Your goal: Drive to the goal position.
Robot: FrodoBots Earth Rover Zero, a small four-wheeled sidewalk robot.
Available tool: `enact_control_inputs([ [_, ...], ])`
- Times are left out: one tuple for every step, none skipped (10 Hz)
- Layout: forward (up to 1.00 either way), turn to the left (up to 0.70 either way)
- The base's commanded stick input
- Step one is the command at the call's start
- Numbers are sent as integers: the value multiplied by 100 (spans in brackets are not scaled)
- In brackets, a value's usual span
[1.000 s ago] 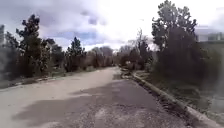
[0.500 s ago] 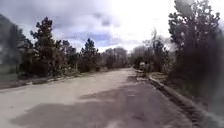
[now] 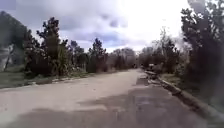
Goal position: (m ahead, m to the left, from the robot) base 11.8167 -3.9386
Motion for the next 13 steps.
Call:
enact_control_inputs([
  [70, 0],
  [70, 0],
  [70, 0],
  [70, 0],
  [70, 0],
  [70, 0],
  [70, 0],
  [70, 0],
  [70, 0],
  [70, 0],
  [70, 0],
  [70, 0],
  [70, 0],
])
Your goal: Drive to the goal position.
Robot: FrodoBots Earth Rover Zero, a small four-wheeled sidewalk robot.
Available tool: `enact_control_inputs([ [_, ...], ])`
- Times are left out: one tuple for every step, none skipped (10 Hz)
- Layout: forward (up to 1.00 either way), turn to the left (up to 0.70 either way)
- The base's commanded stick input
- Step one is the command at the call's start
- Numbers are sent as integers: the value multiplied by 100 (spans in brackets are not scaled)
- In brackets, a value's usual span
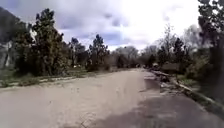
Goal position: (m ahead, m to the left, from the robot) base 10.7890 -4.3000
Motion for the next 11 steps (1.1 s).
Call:
enact_control_inputs([
  [70, 0],
  [70, 0],
  [70, -7],
  [70, -27],
  [70, -27],
  [70, -27],
  [70, 0],
  [70, 0],
  [70, 0],
  [70, 0],
  [70, 0],
])
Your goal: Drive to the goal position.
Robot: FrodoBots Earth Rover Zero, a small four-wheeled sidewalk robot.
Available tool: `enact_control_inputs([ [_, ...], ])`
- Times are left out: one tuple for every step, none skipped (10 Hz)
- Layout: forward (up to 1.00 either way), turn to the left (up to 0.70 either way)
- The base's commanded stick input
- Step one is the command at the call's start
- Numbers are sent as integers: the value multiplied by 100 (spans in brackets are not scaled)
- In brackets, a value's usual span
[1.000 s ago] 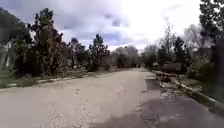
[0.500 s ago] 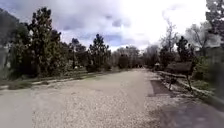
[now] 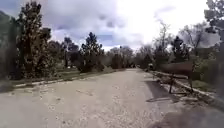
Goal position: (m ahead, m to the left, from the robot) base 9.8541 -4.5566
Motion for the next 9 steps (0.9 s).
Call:
enact_control_inputs([
  [70, 0],
  [70, 0],
  [70, 0],
  [70, 0],
  [70, 0],
  [70, 0],
  [70, 0],
  [70, 0],
  [70, 0],
])
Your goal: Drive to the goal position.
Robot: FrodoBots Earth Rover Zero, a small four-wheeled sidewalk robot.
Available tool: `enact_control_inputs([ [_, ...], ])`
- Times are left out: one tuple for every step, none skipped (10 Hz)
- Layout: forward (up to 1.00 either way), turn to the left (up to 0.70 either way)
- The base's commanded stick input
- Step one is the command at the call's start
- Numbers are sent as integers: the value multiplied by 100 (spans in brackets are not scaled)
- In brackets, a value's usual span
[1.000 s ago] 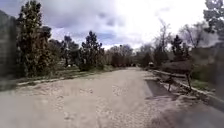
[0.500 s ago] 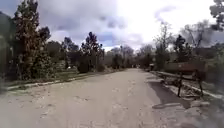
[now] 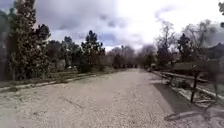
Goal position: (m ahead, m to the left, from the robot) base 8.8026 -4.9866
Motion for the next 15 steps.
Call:
enact_control_inputs([
  [70, 0],
  [70, 0],
  [70, 0],
  [70, 0],
  [70, 0],
  [70, 0],
  [70, 0],
  [70, 0],
  [70, 0],
  [70, 0],
  [70, 0],
  [70, 0],
  [70, -21],
  [70, -27],
  [70, -27],
])
